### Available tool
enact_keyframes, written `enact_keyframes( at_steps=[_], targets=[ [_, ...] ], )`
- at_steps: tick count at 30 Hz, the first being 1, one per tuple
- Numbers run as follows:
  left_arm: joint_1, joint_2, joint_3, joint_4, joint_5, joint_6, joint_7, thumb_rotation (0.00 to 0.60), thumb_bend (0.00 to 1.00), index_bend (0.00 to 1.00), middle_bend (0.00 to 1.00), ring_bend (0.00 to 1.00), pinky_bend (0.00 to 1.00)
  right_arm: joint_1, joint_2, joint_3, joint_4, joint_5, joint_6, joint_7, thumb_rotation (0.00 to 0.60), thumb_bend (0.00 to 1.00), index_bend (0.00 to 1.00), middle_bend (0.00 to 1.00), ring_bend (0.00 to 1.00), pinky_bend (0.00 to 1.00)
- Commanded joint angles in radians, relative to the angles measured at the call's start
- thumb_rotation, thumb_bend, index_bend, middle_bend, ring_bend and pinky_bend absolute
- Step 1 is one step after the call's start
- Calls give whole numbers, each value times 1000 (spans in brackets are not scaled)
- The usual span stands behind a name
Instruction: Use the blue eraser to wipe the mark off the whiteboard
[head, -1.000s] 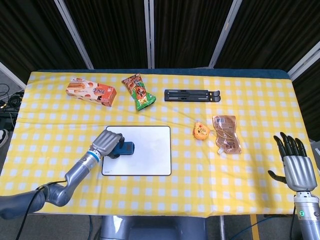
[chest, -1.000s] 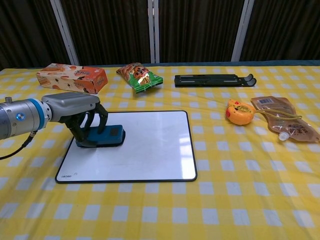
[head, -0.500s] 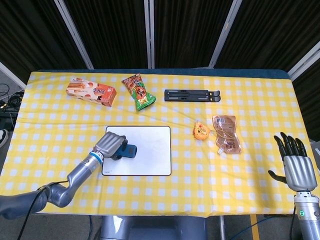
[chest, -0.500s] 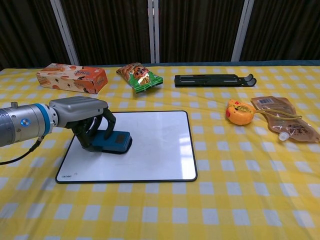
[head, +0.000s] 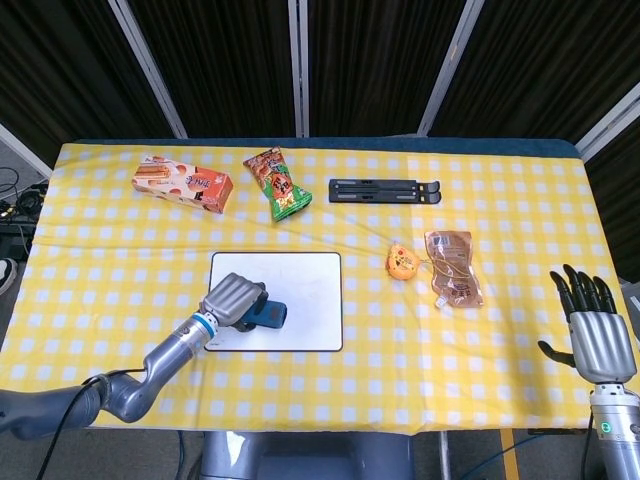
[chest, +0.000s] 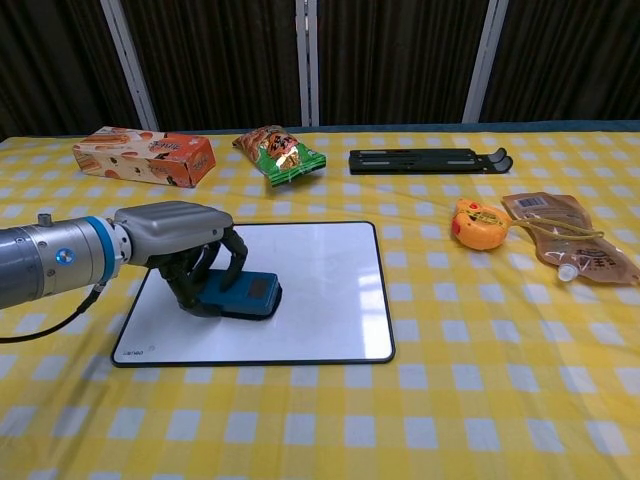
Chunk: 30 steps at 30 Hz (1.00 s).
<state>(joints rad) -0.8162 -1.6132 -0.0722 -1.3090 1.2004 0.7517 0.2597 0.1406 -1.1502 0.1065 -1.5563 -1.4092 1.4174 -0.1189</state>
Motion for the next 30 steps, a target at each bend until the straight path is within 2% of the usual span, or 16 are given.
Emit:
enact_keyframes(
  at_steps=[1, 10, 17, 22, 28, 29, 30],
  targets=[
    [6, 5, -8, 39, -27, -4, -6, 600, 255, 557, 406, 460, 539, 0, 1, 0, -1, 0, 0, 1, 600, 0, 0, 0, 0, 0],
    [27, 56, -24, 113, -65, -10, -52, 600, 255, 557, 406, 460, 539, 0, 2, 0, -5, -2, 1, 0, 600, 0, 0, 0, 0, 0],
    [58, 160, -42, 76, -38, 34, -119, 600, 255, 557, 406, 460, 539, 1, 2, -2, -12, -8, 1, -4, 600, 0, 0, 0, 0, 0],
    [90, 209, -13, 81, -15, 38, -144, 600, 255, 557, 406, 460, 539, 2, 2, -3, -17, -15, 5, -6, 600, 0, 0, 0, 0, 0],
    [133, 199, 44, 135, 54, 61, -177, 600, 254, 554, 406, 460, 539, 2, 5, -5, -25, -22, 7, -3, 600, 0, 0, 0, 0, 0],
    [139, 195, 47, 143, 65, 71, -190, 600, 244, 539, 397, 459, 534, 2, 5, -5, -26, -23, 8, -3, 600, 0, 0, 0, 0, 0],
    [144, 192, 49, 152, 77, 81, -205, 600, 191, 504, 359, 434, 514, 2, 6, -5, -27, -24, 8, -3, 600, 0, 0, 0, 0, 0]
  ],
)
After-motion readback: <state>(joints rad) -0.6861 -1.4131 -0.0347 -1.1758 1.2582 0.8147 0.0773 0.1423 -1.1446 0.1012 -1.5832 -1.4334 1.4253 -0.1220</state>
